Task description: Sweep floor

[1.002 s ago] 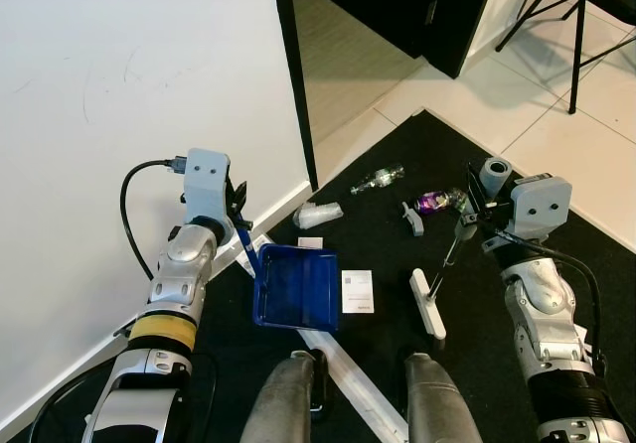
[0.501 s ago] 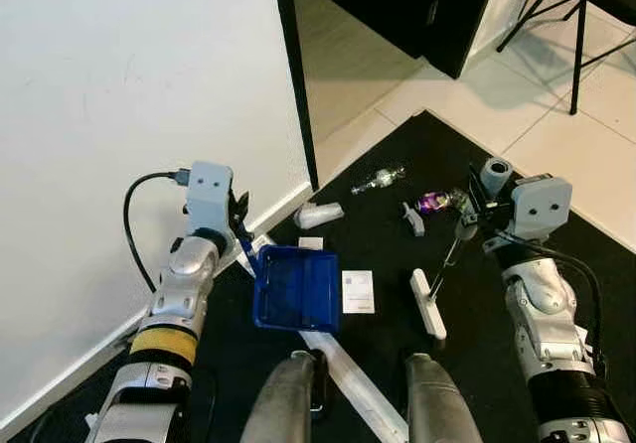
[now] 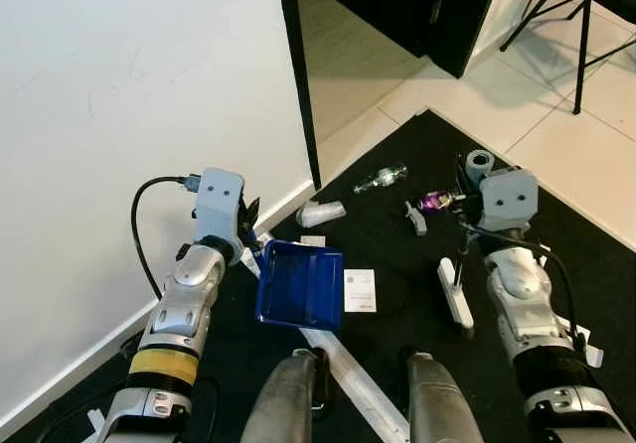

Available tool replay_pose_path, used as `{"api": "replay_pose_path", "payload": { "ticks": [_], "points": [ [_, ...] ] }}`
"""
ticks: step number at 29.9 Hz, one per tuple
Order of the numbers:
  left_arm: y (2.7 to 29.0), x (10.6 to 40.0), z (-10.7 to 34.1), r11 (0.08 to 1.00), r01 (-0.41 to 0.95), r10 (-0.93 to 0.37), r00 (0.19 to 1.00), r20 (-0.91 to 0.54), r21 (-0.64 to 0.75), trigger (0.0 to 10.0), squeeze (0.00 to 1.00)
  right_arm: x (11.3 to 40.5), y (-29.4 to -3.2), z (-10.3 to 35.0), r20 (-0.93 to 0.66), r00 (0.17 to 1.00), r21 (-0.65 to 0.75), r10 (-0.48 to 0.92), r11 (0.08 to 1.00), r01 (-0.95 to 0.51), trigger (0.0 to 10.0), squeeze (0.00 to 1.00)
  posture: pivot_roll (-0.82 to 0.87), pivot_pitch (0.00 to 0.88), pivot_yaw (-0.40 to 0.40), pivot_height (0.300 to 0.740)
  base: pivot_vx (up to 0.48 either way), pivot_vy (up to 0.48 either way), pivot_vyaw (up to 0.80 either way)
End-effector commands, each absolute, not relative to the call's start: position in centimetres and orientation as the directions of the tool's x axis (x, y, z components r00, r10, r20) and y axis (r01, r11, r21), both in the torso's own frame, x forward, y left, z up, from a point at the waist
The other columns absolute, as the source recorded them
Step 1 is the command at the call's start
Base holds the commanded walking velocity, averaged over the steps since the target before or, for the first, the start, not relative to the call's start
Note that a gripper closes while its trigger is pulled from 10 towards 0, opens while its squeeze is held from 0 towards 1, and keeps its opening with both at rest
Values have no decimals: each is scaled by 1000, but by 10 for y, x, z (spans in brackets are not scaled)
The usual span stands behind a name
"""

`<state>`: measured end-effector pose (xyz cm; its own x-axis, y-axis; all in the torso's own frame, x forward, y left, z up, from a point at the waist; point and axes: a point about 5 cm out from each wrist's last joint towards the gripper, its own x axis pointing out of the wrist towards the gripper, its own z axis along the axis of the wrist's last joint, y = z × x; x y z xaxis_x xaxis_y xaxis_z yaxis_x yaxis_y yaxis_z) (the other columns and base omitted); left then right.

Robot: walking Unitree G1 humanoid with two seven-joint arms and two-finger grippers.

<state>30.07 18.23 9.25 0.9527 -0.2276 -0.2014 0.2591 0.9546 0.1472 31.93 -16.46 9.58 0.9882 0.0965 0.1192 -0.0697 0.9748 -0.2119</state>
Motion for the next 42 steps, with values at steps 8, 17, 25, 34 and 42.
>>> {"api": "replay_pose_path", "payload": {
  "ticks": [8,17,25,34,42],
  "points": [
    [165,286,91,939,334,-308,923,-230,85,10000,0,329,-139,87,88,989,6,117,993,-118,10000,0,66,257,67,740,0,0,0],
    [159,282,92,934,350,-323,915,-242,75,10000,0,335,-113,90,102,973,97,207,971,-217,10000,0,76,256,69,740,0,0,0],
    [161,285,96,953,296,-273,934,-231,70,10000,0,339,-73,107,169,911,78,377,916,-394,10000,0,69,251,58,740,0,0,0],
    [194,307,135,973,148,-135,987,-86,179,10000,0,329,-86,91,137,916,51,378,920,-388,10000,0,47,238,44,740,0,0,0],
    [206,317,141,973,87,-76,996,-55,214,10000,0,326,-94,85,123,922,46,368,926,-375,10000,0,28,235,45,740,0,0,0]
  ]
}}
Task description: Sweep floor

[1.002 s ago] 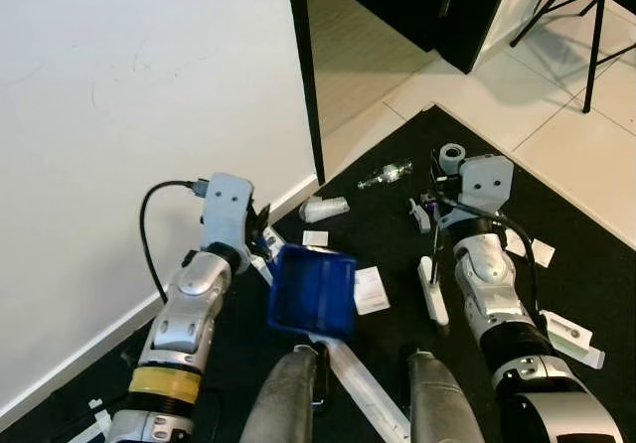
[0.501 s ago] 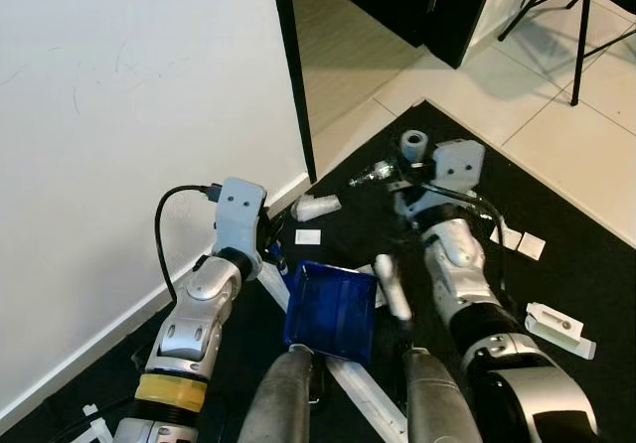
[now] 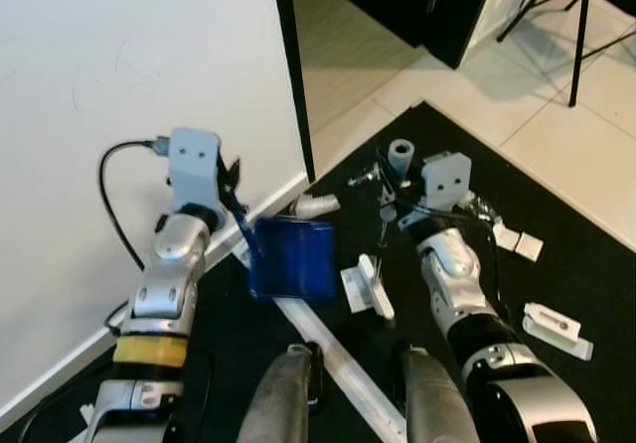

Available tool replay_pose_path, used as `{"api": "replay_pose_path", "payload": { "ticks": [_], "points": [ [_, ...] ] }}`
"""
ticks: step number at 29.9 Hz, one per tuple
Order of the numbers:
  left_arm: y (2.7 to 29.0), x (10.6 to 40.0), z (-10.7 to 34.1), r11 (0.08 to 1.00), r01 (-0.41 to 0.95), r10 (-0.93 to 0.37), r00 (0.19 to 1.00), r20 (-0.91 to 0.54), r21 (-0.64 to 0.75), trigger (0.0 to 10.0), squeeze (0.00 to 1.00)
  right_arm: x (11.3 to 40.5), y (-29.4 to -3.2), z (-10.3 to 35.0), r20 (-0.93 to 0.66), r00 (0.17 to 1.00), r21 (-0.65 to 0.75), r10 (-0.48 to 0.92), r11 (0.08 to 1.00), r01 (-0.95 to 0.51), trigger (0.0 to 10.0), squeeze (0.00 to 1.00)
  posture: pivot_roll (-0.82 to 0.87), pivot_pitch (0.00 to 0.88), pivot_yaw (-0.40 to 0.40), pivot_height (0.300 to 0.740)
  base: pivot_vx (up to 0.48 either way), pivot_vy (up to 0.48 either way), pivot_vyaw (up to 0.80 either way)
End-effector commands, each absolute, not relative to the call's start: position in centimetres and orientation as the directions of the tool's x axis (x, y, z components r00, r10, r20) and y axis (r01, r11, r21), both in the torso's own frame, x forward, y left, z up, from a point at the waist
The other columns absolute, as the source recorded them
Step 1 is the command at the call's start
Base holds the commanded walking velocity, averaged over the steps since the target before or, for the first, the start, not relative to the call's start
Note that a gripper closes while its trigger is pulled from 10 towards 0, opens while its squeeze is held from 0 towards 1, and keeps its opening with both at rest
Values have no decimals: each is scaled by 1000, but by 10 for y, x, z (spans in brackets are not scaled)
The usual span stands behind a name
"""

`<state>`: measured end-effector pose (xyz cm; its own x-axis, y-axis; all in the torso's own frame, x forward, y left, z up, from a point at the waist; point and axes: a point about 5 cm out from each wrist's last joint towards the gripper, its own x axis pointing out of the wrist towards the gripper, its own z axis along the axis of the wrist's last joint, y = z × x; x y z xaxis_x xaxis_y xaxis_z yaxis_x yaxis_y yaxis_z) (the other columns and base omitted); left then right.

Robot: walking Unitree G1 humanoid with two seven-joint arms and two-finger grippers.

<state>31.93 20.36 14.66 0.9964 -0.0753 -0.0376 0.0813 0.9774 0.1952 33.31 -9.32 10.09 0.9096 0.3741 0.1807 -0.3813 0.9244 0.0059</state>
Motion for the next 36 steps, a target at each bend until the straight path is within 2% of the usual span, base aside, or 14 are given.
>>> {"api": "replay_pose_path", "payload": {
  "ticks": [1,19,36],
  "points": [
    [206,317,137,970,93,-80,995,-67,224,10000,0,326,-94,85,123,922,45,367,926,-374,10000,0,22,236,46,740,0,0,0],
    [211,310,109,954,117,-72,983,-168,276,10000,0,325,-101,84,125,925,28,360,930,-366,10000,0,19,241,35,740,0,0,0],
    [199,289,71,950,197,-117,944,-308,242,10000,0,324,-108,80,108,939,23,328,943,-332,10000,0,31,263,31,740,0,0,0]
  ]
}}
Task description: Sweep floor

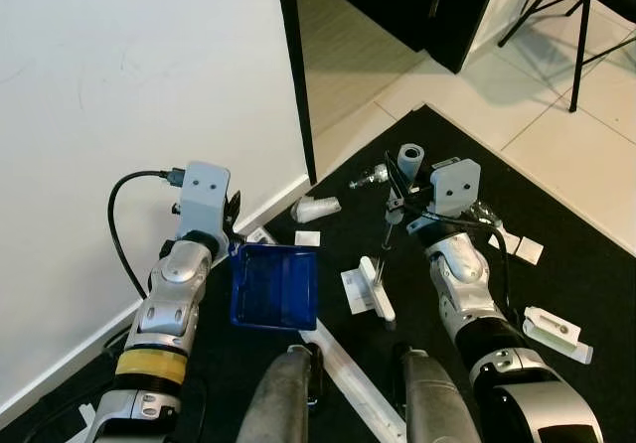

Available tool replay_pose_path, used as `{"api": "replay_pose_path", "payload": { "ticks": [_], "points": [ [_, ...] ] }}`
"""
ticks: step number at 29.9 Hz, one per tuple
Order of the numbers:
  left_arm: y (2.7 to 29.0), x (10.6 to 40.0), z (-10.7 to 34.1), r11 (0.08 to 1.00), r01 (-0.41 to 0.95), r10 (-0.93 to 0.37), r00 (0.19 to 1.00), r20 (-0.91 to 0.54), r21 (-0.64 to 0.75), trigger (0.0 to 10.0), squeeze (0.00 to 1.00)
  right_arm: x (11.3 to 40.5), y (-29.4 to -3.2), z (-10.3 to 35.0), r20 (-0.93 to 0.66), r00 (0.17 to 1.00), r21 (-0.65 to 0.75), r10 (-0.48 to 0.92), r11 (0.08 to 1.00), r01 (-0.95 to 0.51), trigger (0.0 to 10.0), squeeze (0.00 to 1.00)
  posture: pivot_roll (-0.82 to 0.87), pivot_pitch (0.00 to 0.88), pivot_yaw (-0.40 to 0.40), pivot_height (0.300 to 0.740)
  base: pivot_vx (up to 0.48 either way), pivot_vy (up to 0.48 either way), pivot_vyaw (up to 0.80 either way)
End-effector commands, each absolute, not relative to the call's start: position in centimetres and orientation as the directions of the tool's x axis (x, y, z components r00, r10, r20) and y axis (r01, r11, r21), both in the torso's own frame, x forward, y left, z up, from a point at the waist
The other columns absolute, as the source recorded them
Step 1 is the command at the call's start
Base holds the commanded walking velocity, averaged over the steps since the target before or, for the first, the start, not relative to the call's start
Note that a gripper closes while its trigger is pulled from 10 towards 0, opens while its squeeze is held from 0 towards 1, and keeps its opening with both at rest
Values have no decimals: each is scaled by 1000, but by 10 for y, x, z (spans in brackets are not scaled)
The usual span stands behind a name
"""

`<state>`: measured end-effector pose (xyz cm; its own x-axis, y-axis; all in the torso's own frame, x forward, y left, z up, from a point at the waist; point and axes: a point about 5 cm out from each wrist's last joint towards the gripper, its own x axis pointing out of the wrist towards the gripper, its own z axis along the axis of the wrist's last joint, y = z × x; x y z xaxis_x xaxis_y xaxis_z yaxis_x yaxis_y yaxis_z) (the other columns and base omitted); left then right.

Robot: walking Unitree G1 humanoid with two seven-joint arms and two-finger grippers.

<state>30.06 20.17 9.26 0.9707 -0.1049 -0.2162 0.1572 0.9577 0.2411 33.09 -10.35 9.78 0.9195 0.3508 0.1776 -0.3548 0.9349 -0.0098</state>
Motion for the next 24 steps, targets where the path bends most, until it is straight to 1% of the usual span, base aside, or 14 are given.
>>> {"api": "replay_pose_path", "payload": {
  "ticks": [1,4,7,12,13,15,21,24],
  "points": [
    [196,287,70,950,204,-125,943,-309,237,10000,0,325,-108,81,108,940,27,324,944,-329,10000,0,42,273,32,740,0,0,0],
    [188,283,71,950,224,-153,940,-305,216,10000,0,328,-103,83,114,940,63,322,942,-331,10000,0,56,282,37,740,0,0,0],
    [182,279,74,949,247,-180,935,-305,195,10000,0,336,-92,93,136,941,164,311,929,-331,10000,0,83,295,46,740,0,0,0],
    [179,277,75,947,257,-191,932,-307,194,10000,0,340,-86,98,147,939,185,311,924,-335,10000,0,97,301,52,740,0,0,0],
    [175,276,74,942,271,-201,928,-314,198,10000,0,344,-76,106,163,931,202,325,913,-354,10000,0,111,302,58,740,0,0,0],
    [175,276,74,942,271,-201,928,-314,198,10000,0,344,-76,106,163,931,202,325,913,-354,10000,0,111,302,58,740,0,0,0],
    [169,274,73,934,294,-217,918,-331,203,10000,0,350,-63,117,190,914,213,360,893,-396,10000,0,113,296,66,740,0,0,0],
    [168,275,74,933,300,-223,916,-335,200,10000,0,354,-53,131,232,898,201,373,885,-420,10000,0,109,291,67,740,0,0,0]
  ]
}}
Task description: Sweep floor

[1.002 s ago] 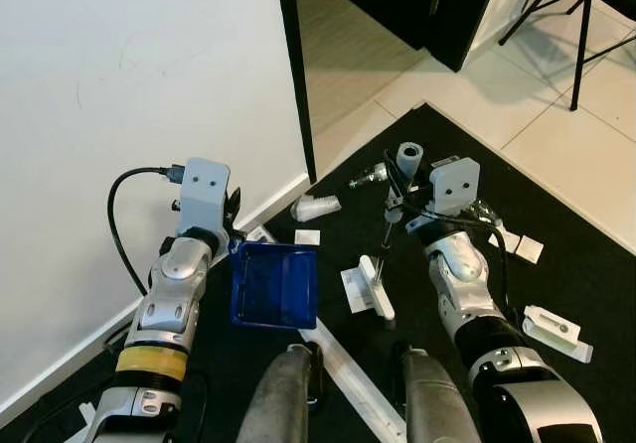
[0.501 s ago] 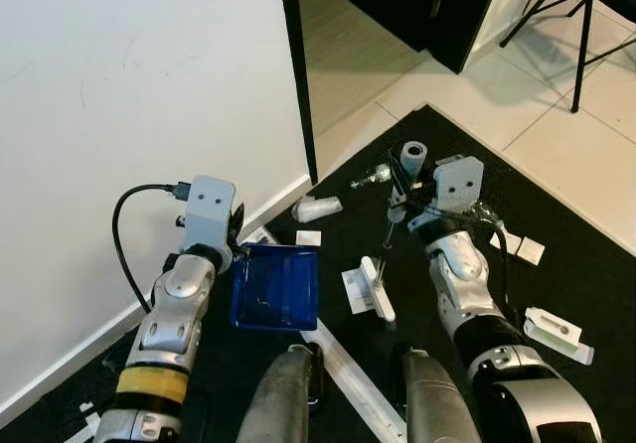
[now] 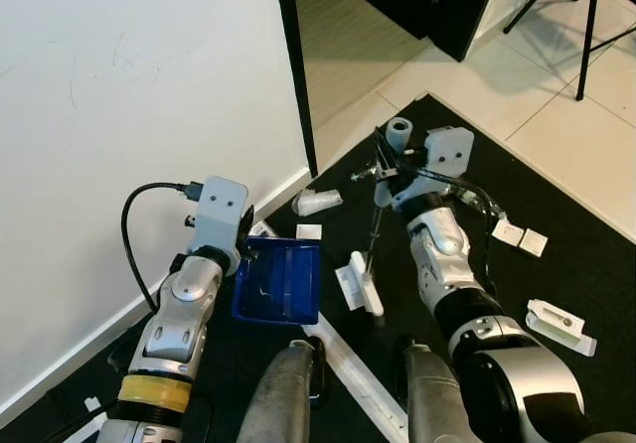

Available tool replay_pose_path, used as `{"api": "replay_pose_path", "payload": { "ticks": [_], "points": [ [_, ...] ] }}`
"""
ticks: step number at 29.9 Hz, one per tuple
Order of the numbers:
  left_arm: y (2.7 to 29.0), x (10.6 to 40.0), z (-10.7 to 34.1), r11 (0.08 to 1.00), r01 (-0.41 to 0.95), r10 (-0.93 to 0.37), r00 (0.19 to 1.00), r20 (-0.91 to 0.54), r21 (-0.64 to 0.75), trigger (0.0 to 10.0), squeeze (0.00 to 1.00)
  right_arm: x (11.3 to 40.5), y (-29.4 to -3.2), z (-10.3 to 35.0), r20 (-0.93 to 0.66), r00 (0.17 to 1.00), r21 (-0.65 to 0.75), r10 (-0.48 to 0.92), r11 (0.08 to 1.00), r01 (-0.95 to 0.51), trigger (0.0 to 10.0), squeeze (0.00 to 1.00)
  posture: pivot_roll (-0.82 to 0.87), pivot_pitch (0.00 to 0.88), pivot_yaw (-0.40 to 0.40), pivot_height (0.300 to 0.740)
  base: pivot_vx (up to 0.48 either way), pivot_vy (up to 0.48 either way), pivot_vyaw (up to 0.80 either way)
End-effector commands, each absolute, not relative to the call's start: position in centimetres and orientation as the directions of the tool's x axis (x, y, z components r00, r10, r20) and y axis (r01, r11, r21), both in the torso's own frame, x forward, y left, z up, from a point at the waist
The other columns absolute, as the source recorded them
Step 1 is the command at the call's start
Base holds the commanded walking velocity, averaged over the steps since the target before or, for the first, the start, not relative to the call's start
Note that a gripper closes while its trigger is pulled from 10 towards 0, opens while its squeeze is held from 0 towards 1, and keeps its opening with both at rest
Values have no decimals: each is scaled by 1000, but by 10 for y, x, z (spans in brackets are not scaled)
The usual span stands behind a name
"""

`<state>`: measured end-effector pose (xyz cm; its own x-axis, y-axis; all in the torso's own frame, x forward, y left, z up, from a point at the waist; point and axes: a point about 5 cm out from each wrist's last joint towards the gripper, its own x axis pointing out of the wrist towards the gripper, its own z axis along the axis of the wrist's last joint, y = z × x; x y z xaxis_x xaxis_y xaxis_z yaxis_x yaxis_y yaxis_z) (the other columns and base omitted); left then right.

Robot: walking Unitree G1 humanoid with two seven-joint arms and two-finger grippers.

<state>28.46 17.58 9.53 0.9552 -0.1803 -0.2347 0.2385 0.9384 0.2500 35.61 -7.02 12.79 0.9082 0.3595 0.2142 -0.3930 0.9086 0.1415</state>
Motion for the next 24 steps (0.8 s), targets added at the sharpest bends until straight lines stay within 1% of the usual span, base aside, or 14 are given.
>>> {"api": "replay_pose_path", "payload": {
  "ticks": [1,6,12,13,14,16,20,21,22,23,24],
  "points": [
    [168,275,74,932,301,-224,915,-335,200,10000,0,355,-51,134,243,894,199,377,882,-426,10000,0,108,291,66,740,0,0,0],
    [167,276,74,933,301,-224,916,-333,198,10000,0,357,-48,144,280,882,194,378,878,-438,10000,0,104,289,63,740,0,0,0],
    [165,276,74,934,299,-224,915,-335,194,10000,0,359,-55,155,340,870,191,356,880,-435,10000,0,79,290,54,740,0,0,0],
    [164,277,73,935,299,-225,915,-335,190,10000,0,358,-63,159,373,861,157,346,891,-425,10000,0,79,290,54,740,0,0,0],
    [164,277,73,935,299,-225,915,-335,190,10000,0,358,-63,159,373,861,157,346,891,-425,10000,0,79,290,54,740,0,0,0],
    [162,279,73,937,297,-226,916,-331,183,10000,0,353,-74,159,388,854,87,345,909,-407,10000,0,68,289,49,740,0,0,0],
    [161,281,73,939,293,-224,918,-328,180,10000,0,339,-98,148,380,868,2,319,938,-345,10000,0,38,284,37,740,0,0,0],
    [161,282,72,940,292,-222,918,-328,179,10000,0,335,-105,146,378,875,-13,302,947,-321,10000,0,35,284,37,740,0,0,0],
    [161,282,72,940,292,-222,918,-328,179,10000,0,335,-105,146,378,875,-13,302,947,-321,10000,0,35,284,37,740,0,0,0],
    [162,283,71,940,290,-220,918,-330,180,10000,0,327,-118,144,373,888,-35,267,961,-274,10000,0,27,282,37,740,0,0,0],
    [162,283,71,940,290,-220,918,-330,180,10000,0,327,-118,144,373,888,-35,267,961,-274,10000,0,27,282,37,740,0,0,0]
  ]
}}
